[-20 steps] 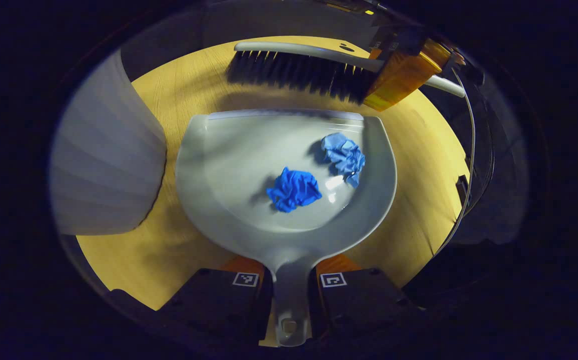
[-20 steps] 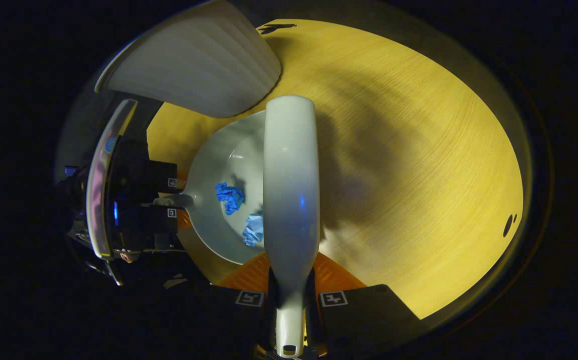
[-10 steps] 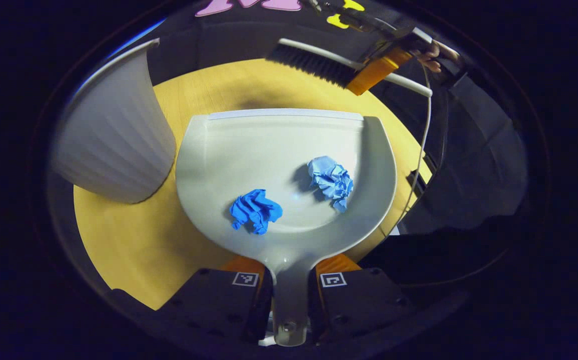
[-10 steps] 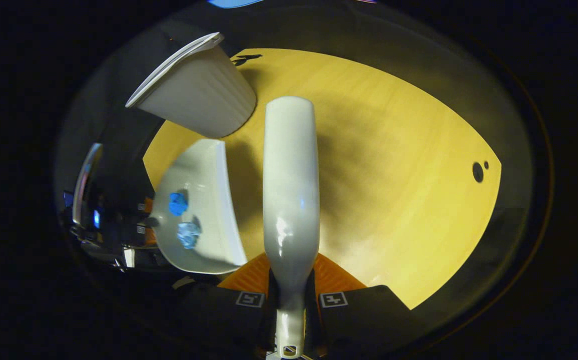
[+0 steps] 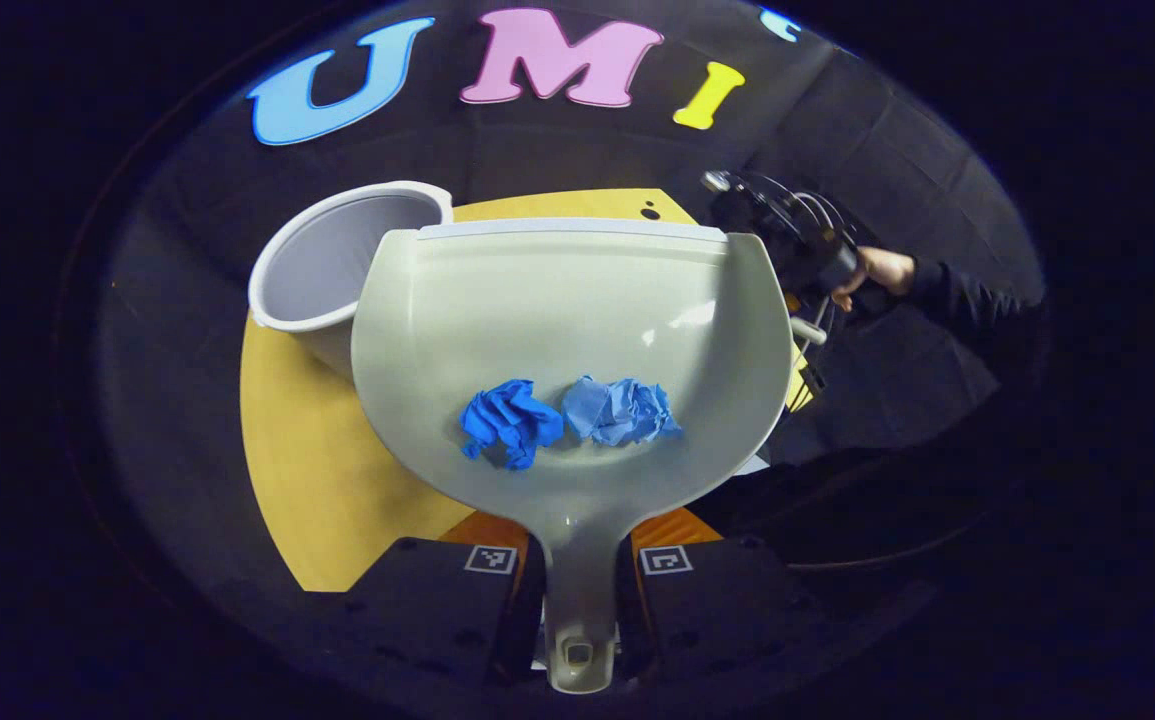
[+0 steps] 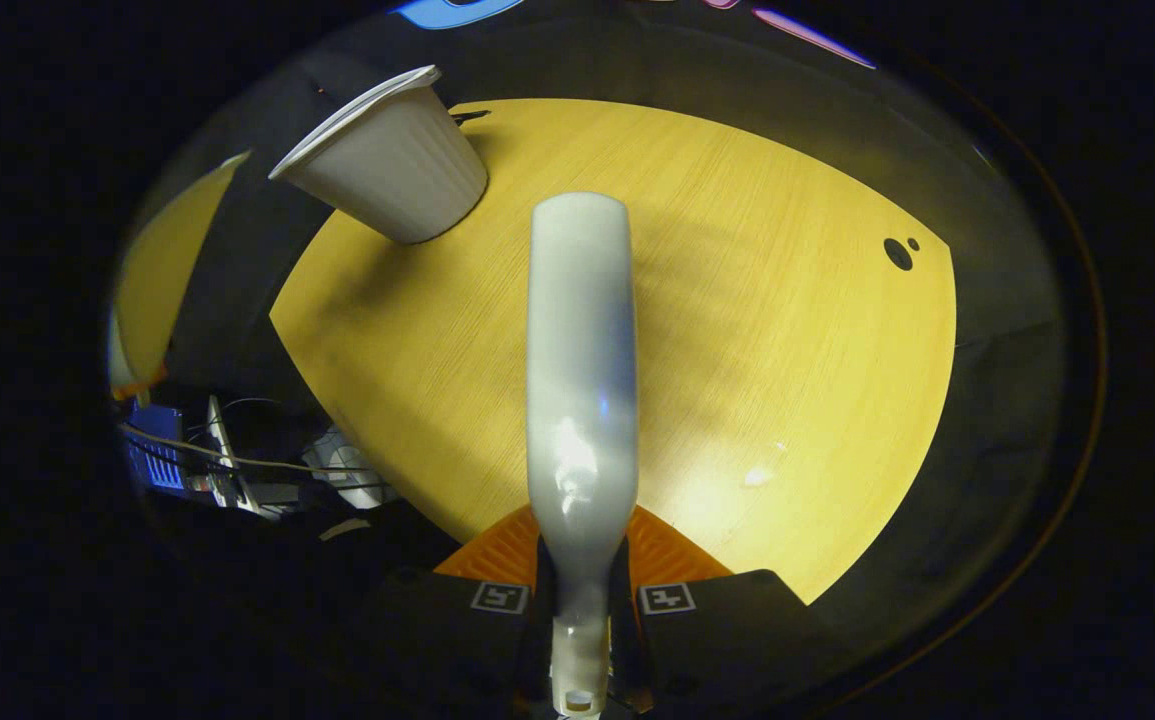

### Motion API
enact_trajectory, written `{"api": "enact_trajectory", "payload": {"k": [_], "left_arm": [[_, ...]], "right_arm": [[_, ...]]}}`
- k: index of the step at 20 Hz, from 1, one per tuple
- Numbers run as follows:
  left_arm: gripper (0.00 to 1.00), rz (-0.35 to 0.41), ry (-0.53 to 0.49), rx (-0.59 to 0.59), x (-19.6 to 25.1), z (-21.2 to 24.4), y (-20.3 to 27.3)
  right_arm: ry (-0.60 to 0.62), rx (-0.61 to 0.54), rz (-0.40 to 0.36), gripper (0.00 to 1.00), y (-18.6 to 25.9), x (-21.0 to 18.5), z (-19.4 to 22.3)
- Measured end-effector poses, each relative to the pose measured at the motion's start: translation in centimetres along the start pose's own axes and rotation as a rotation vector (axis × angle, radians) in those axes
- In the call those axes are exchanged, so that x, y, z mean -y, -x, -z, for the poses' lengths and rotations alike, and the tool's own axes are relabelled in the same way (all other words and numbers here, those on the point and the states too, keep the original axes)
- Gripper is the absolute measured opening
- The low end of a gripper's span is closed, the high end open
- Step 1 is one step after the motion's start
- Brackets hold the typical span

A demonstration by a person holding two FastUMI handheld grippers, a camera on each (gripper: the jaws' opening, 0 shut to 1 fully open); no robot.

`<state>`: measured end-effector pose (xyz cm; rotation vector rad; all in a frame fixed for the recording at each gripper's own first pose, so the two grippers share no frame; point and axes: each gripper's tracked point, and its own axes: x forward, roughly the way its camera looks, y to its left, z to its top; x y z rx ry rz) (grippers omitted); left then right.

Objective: Pick up the small broom and dustpan from the desktop, sweep the trash into the dustpan with the broom, and then empty the trash into the garbage bin.

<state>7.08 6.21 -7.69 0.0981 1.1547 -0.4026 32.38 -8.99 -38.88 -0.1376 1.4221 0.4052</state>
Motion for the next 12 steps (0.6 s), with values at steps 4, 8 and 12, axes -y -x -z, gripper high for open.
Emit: {"api": "enact_trajectory", "payload": {"k": [4, 8, 12], "left_arm": [[0.28, -0.204, 0.044, 0.005, -8.4, -2.2, 3.6], [0.29, -0.35, 0.074, -0.002, -16.2, -5.3, 4.1], [0.28, -0.471, -0.009, -0.085, -21.5, -7.9, 2.5]], "right_arm": [[-0.031, 0.037, -0.041, 0.26, 0.3, -1.0, 0.5], [-0.061, 0.059, -0.077, 0.22, 0.0, -0.8, 1.0], [-0.13, 0.04, -0.08, 0.22, -1.0, -0.3, 2.3]]}}
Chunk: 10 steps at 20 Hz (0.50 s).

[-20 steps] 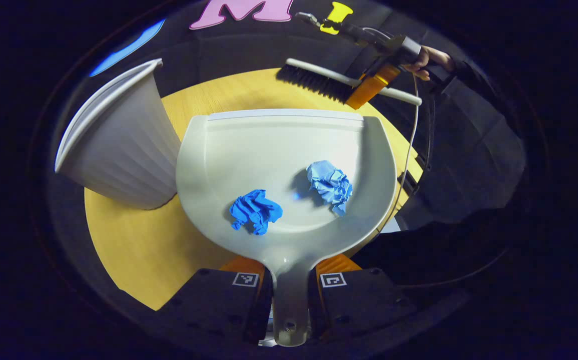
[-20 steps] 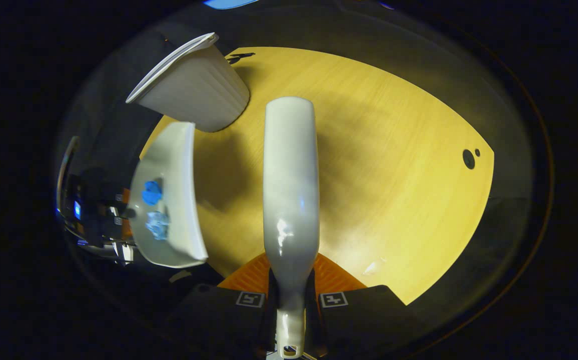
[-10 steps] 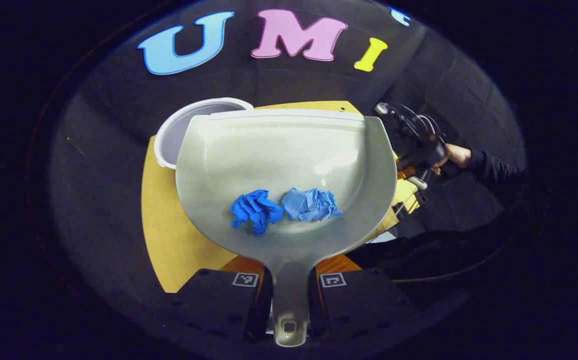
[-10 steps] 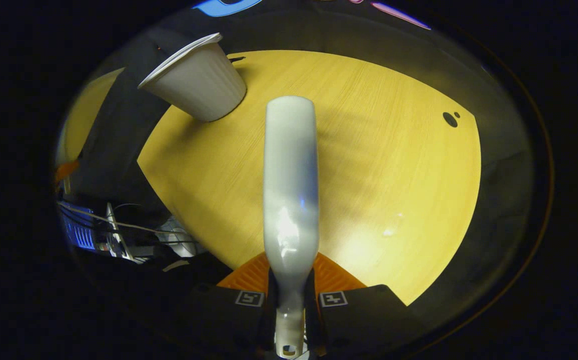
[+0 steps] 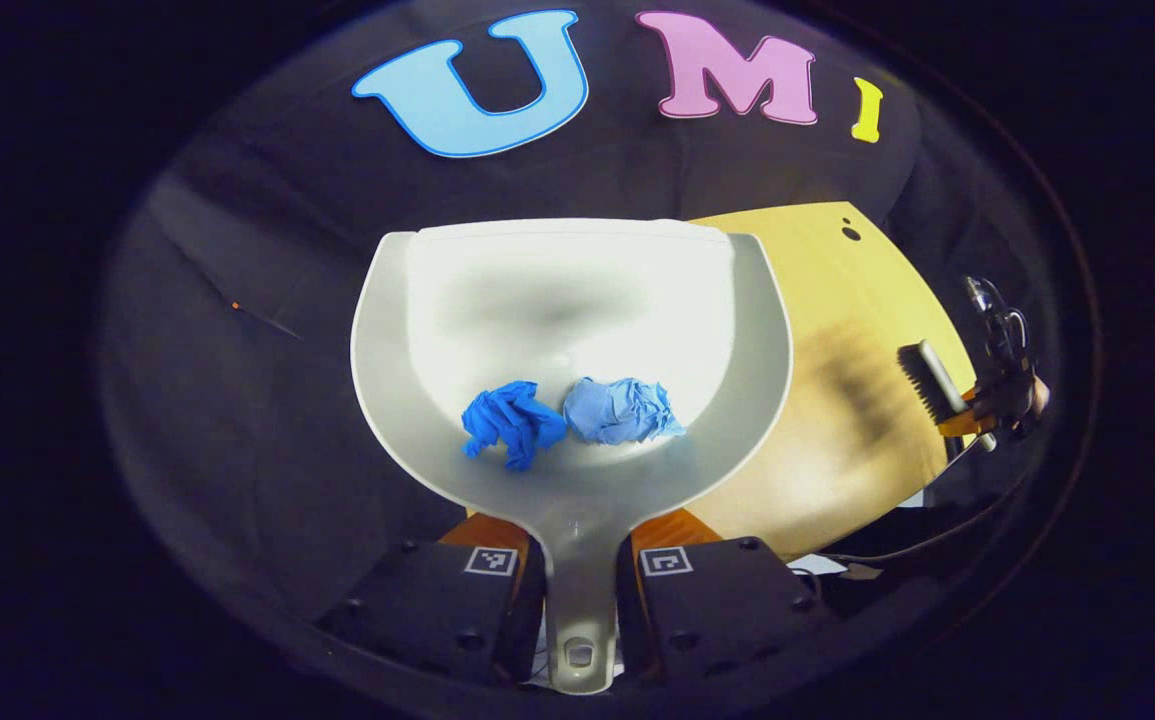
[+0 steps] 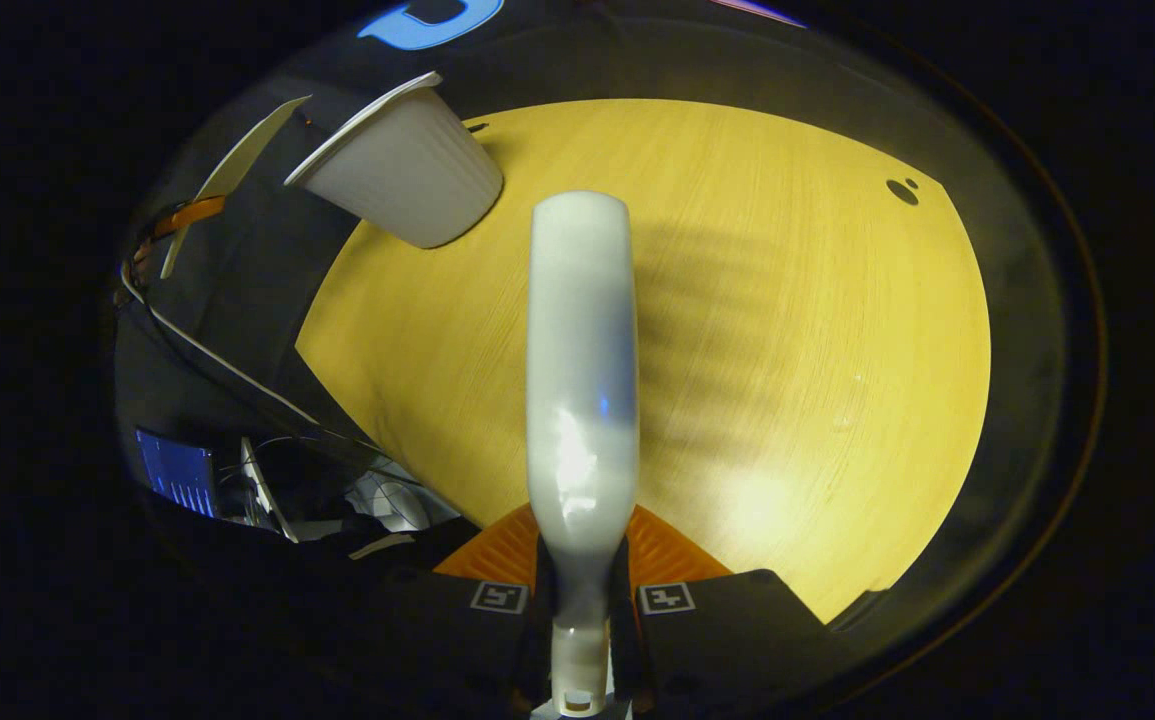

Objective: Pick up the small broom and dustpan from the desktop, sweep the trash into the dustpan with the broom, and then empty the trash into the garbage bin.

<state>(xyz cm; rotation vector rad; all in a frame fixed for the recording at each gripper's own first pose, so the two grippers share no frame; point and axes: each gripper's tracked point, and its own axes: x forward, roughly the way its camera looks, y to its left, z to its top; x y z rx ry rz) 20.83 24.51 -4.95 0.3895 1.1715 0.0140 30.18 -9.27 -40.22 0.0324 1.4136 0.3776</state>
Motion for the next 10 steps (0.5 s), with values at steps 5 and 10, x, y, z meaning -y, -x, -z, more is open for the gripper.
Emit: {"api": "enact_trajectory", "payload": {"k": [5, 10], "left_arm": [[0.28, -0.14, -0.185, -0.11, -3.7, -2.1, -3.3], [0.28, -0.265, -0.396, -0.194, -4.9, -4.3, -2.9]], "right_arm": [[-0.047, 0.035, -0.027, 0.25, -0.5, 0.3, 1.5], [-0.1, 0.031, -0.068, 0.26, -1.8, 0.3, 2.8]]}}
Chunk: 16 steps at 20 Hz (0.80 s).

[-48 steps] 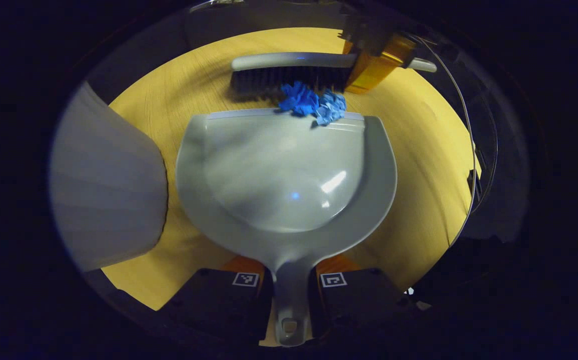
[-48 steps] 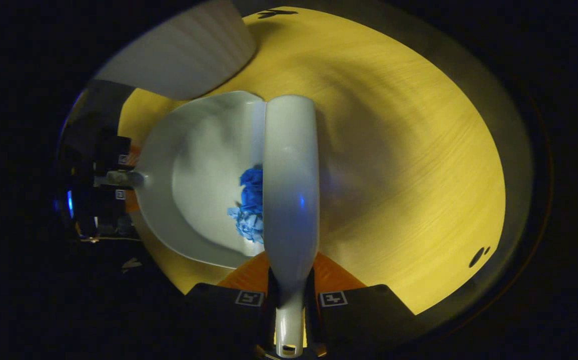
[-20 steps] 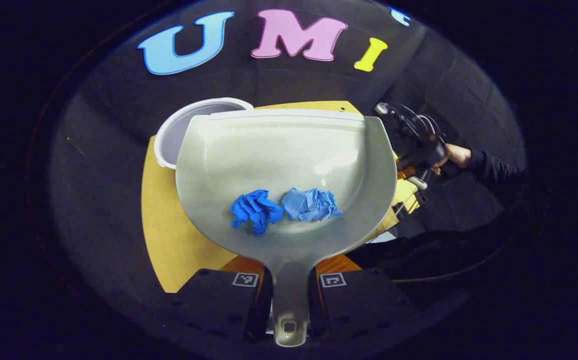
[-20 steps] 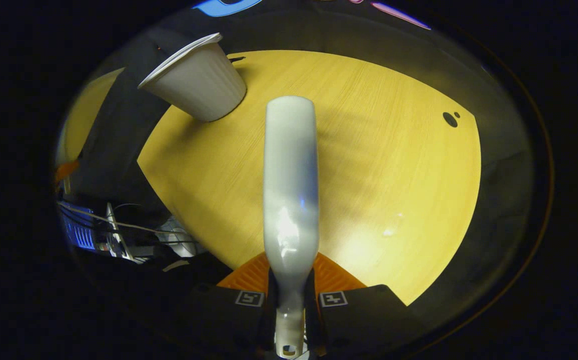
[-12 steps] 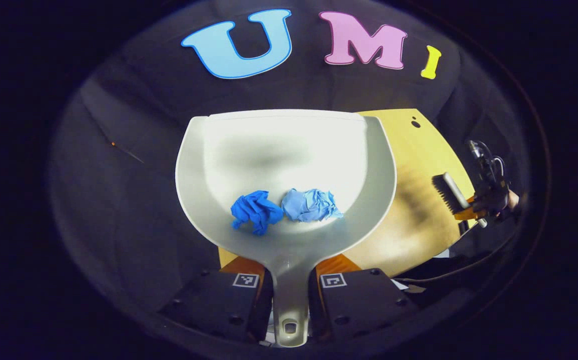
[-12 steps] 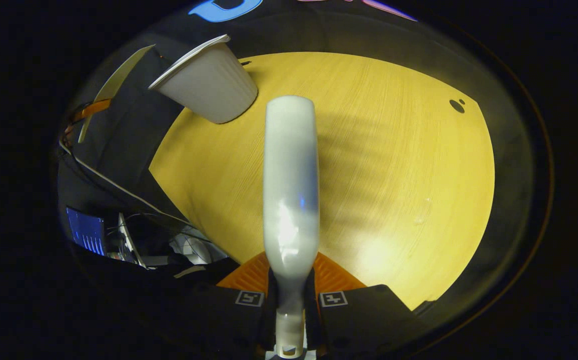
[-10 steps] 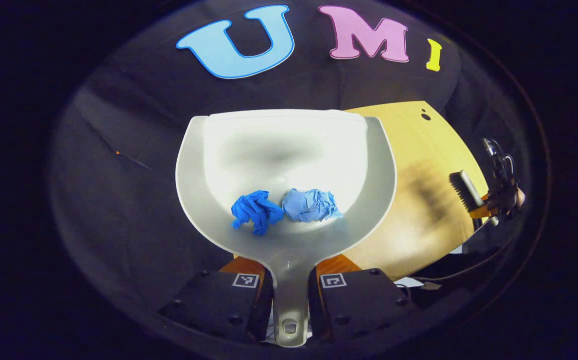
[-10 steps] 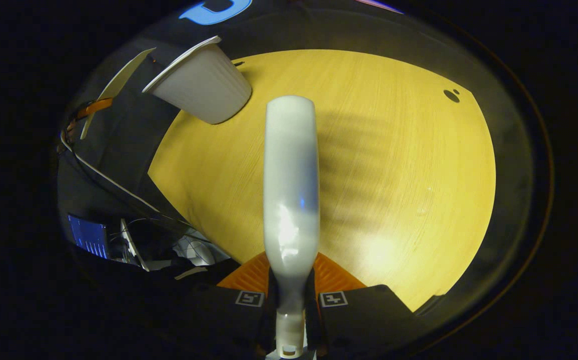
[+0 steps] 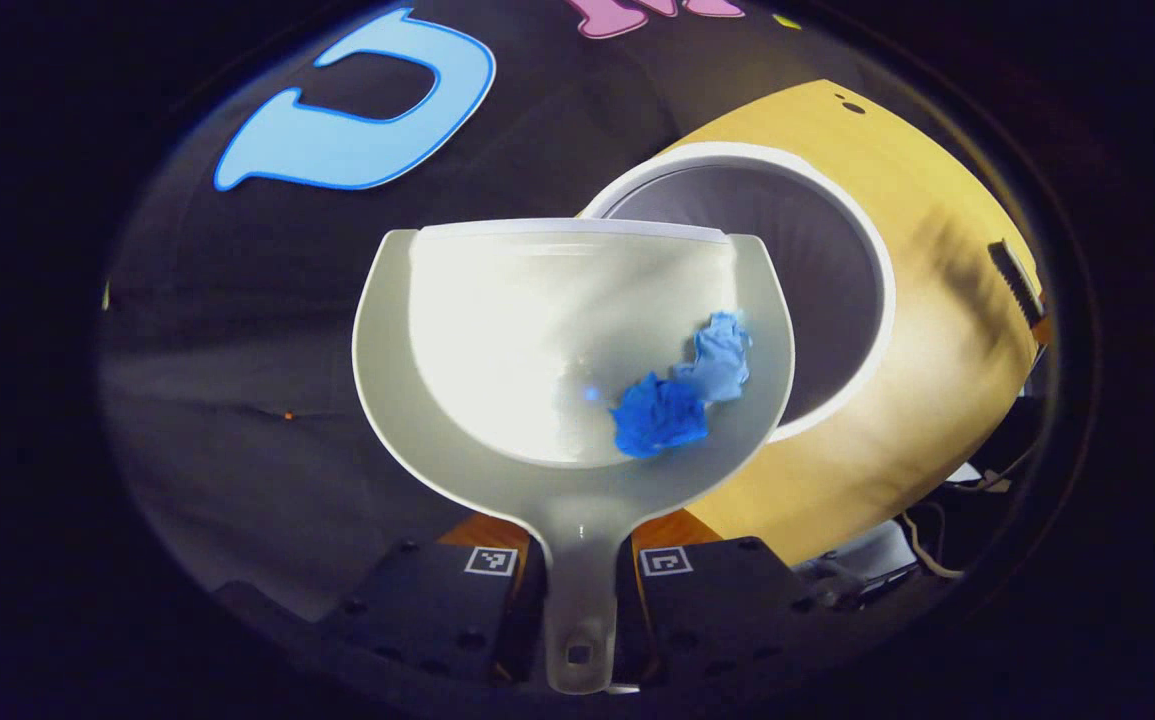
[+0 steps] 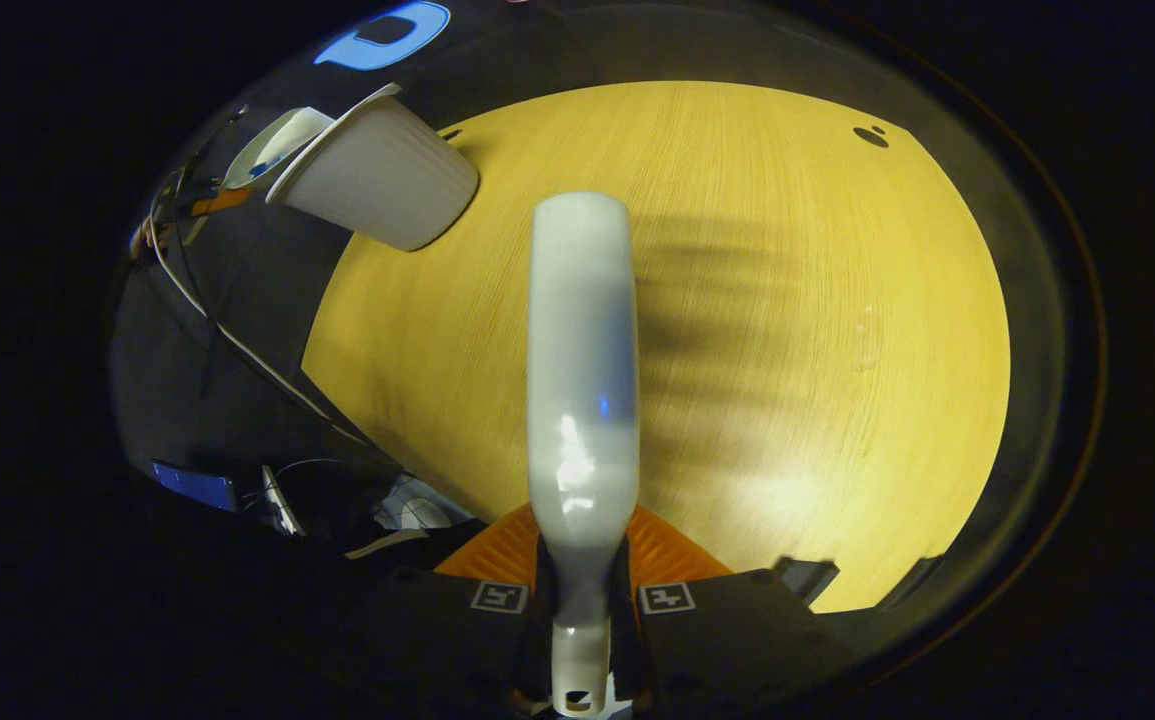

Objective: Pick up the small broom and dustpan from the desktop, sweep the trash into the dustpan with the broom, and then empty the trash into the garbage bin.

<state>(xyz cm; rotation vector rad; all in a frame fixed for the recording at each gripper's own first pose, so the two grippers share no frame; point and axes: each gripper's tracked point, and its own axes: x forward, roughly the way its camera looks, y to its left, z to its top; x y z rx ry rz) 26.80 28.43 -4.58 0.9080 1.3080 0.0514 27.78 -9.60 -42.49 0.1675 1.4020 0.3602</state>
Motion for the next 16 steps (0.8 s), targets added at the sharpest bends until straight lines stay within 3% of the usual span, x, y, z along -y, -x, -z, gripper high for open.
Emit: {"api": "enact_trajectory", "payload": {"k": [5, 10, 14, 15, 16], "left_arm": [[0.28, -0.095, -0.24, -0.079, -1.1, 0.2, 0.3], [0.28, -0.12, -0.253, -0.076, -1.4, -0.2, 0.6], [0.28, -0.129, -0.115, 0.006, -1.0, -0.2, 0.4], [0.28, -0.119, -0.06, 0.039, -0.3, -0.3, 0.5], [0.28, -0.107, -0.007, 0.08, 0.4, -0.6, 0.6]], "right_arm": [[-0.037, 0.038, -0.046, 0.26, 0.1, -0.4, -0.1], [-0.061, 0.043, -0.05, 0.26, 0.2, 0.1, 0.3], [-0.084, 0.045, -0.035, 0.26, 0.5, 0.6, 0.4], [-0.106, 0.044, -0.046, 0.22, 0.6, 0.3, 0.3], [-0.129, 0.048, -0.059, 0.25, 0.8, 0.0, -0.1]]}}
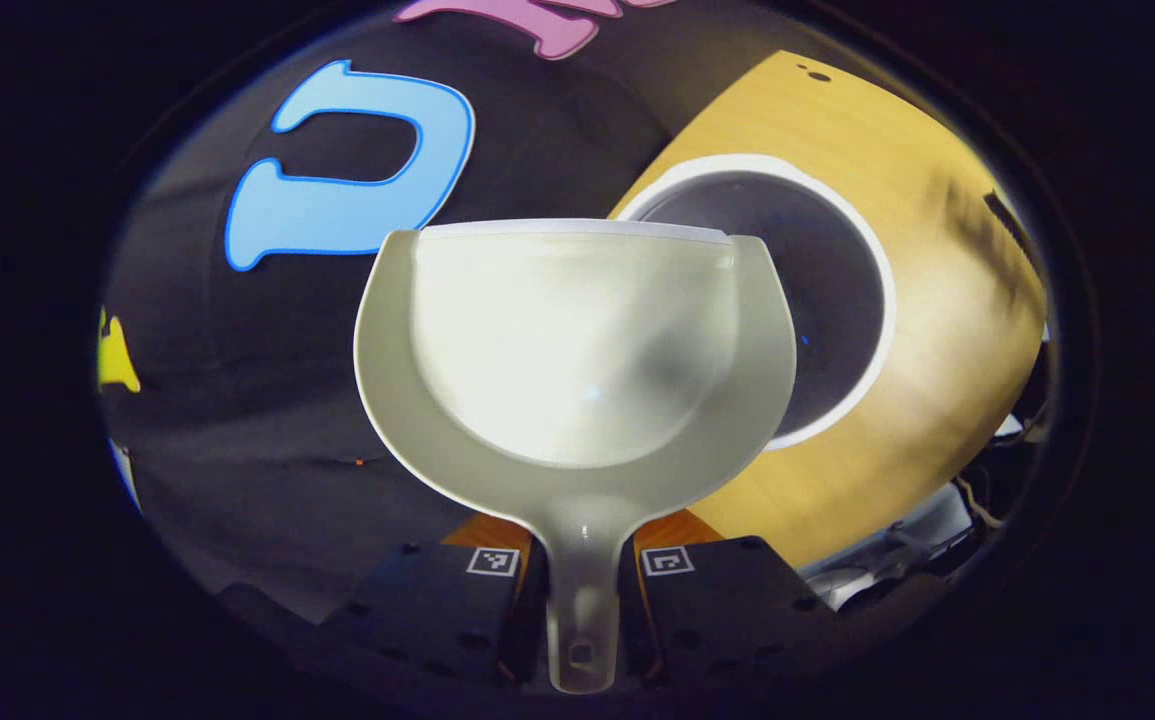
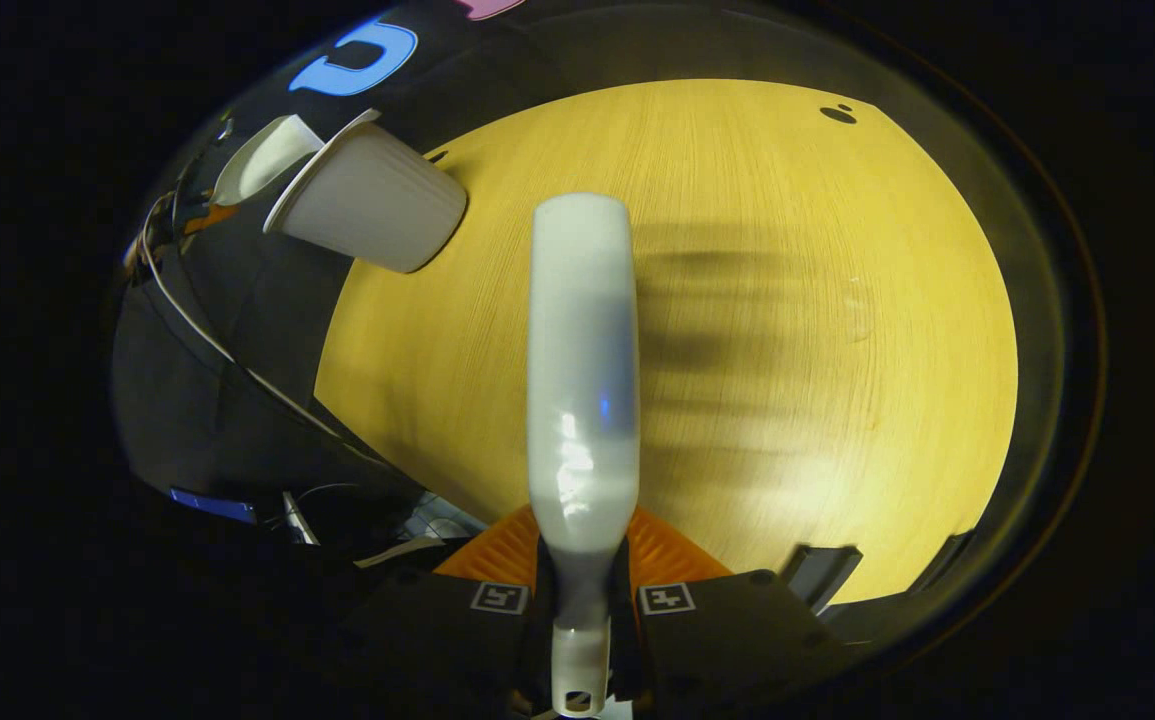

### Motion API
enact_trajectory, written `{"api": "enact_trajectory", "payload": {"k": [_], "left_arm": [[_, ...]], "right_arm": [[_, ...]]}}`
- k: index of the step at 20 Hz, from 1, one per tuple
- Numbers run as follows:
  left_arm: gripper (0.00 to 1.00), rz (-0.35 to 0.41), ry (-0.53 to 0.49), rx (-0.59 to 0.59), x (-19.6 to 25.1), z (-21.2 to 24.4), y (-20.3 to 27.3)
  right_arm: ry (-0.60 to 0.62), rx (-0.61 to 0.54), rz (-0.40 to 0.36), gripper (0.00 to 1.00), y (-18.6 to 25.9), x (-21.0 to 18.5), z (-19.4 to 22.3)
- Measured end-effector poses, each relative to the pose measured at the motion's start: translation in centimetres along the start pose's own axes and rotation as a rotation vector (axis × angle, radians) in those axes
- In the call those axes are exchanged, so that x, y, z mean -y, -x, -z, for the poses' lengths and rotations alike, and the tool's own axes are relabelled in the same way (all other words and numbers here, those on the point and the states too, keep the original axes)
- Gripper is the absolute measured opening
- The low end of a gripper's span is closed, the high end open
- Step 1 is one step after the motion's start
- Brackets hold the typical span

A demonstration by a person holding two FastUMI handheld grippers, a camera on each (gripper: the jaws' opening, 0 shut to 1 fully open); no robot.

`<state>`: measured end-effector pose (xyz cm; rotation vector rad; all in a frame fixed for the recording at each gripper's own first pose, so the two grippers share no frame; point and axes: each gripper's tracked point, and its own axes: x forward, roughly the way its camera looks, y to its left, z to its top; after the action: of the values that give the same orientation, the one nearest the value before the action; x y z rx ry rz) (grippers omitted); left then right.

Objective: Pick up the small broom and dustpan from the desktop, sweep the trash into the dustpan with the broom, and then empty the trash into the garbage bin.

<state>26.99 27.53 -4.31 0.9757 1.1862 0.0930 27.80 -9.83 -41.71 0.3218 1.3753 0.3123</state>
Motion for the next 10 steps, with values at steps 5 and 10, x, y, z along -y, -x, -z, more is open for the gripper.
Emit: {"api": "enact_trajectory", "payload": {"k": [5, 10], "left_arm": [[0.28, 0.15, 0.251, 0.246, 5.5, -4.2, 1.5], [0.28, 0.411, 0.386, 0.394, 16.4, -9.7, 4.7]], "right_arm": [[-0.067, 0.089, 0.021, 0.26, 1.5, 0.1, -3.4], [-0.164, 0.156, 0.056, 0.26, 2.5, 0.8, -5.6]]}}
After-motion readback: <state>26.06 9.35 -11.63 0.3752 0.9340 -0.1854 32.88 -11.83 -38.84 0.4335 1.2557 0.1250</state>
